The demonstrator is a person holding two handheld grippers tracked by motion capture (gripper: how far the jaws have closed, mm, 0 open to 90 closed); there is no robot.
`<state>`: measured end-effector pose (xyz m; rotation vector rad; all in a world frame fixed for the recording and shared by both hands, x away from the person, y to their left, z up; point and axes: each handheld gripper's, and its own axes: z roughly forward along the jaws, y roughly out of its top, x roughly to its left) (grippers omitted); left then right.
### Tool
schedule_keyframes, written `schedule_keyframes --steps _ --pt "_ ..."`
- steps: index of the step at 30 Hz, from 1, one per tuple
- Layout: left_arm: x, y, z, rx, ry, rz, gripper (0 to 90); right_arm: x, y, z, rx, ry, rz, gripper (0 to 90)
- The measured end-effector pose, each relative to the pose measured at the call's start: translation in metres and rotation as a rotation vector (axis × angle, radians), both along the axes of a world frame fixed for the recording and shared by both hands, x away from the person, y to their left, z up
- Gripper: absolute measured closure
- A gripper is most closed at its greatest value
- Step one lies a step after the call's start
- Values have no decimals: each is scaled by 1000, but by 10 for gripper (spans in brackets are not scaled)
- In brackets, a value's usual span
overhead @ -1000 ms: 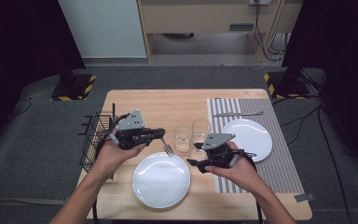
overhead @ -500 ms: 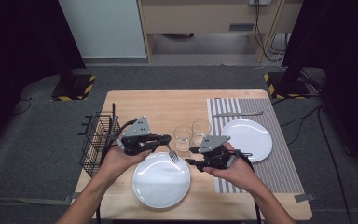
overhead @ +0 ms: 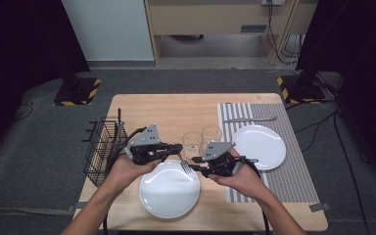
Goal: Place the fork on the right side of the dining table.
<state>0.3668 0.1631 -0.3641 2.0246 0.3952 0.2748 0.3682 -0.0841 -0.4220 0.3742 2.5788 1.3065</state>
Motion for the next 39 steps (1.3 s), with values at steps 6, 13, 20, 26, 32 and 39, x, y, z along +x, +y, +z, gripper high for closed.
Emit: schedule_keyframes --steps 6,13,20,26,32,39 --pt "0 -1 0 2 1 -7 867 1 5 3 -2 -4 19 772" --pt "-1 -2 0 9 1 -15 867 3 11 7 9 -8 35 781" --pt "-2 -3 0 8 0 -27 867 5 14 8 20 -5 49 777" --pt "-1 -6 0 11 2 -39 867 5 16 7 22 2 58 772" --pt "-2 -8 -2 18 1 -53 867 7 19 5 26 6 66 775" --pt "-2 -8 -2 18 0 -62 867 8 19 5 45 12 74 811"
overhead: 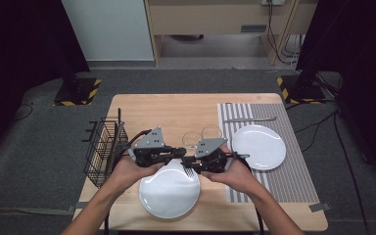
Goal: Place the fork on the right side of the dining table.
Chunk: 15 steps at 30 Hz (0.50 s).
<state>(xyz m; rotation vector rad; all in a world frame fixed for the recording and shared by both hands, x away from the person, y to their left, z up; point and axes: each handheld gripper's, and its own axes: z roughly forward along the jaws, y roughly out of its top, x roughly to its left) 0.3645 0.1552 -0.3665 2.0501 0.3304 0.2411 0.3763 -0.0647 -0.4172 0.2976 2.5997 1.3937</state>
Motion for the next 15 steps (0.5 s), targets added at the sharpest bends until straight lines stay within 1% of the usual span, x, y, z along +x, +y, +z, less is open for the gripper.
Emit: schedule_keyframes --steps 3,7,9,10,15 --pt "0 0 0 -10 4 -6 867 0 0 0 18 9 9 831" --pt "1 1 1 -18 7 -7 866 1 -1 0 38 17 12 835" --pt "1 1 1 -21 10 -9 866 1 -1 0 38 16 13 837" --pt "2 1 0 -22 12 -9 866 1 -1 -1 41 16 23 845" --pt "3 -1 -2 -20 15 -14 862 -1 -1 -3 34 0 35 859"
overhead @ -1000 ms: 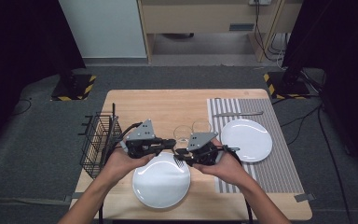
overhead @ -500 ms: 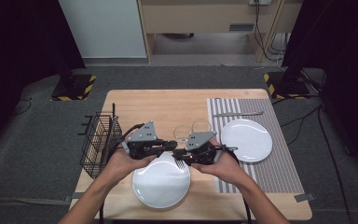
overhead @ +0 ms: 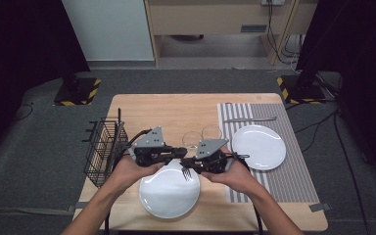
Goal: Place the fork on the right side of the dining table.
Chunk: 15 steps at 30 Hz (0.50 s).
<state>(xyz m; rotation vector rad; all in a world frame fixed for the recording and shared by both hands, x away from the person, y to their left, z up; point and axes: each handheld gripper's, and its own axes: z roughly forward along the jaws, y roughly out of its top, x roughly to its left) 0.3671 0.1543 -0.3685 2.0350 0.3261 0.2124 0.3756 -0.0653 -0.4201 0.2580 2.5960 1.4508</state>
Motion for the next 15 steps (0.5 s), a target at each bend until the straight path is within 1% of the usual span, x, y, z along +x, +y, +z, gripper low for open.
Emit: schedule_keyframes --steps 4,6,7,9,11,12,15 --pt "0 -1 -1 0 1 1 852 0 -1 -1 -5 -4 1 865" --pt "1 -1 -2 -4 -3 3 823 0 -2 -2 0 2 0 872" --pt "1 -1 -2 -9 -7 5 823 0 -2 -2 0 2 0 872" --pt "1 -1 -3 -14 -6 16 777 0 -4 -3 5 3 -2 874" --pt "1 0 -3 -16 -11 25 712 2 -7 -3 18 10 -16 875" --pt "1 0 -4 -17 -13 29 712 2 -7 -3 18 10 -16 875" --pt "1 4 -6 -36 -20 54 604 4 -11 -3 24 15 -28 875"
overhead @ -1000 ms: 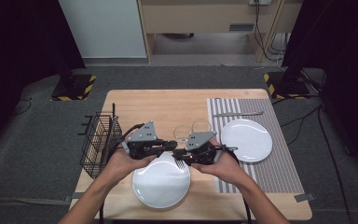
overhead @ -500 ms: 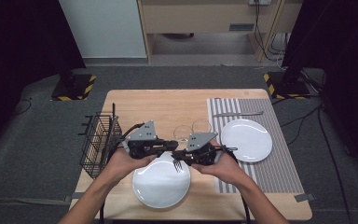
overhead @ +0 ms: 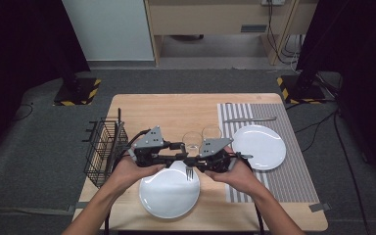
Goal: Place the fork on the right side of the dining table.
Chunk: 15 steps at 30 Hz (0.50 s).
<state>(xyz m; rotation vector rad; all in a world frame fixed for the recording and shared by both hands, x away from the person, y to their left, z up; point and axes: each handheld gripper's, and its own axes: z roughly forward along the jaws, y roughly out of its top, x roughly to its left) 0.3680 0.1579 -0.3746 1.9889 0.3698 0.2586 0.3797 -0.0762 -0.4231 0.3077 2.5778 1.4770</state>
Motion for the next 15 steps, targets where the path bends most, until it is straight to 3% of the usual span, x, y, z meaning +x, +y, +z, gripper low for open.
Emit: schedule_keyframes --steps 4,15 --pt "-2 5 -6 -14 -2 20 530 1 -4 1 17 -1 -11 875" --pt "-4 8 -29 -4 23 26 528 4 -10 8 45 -6 -29 875"
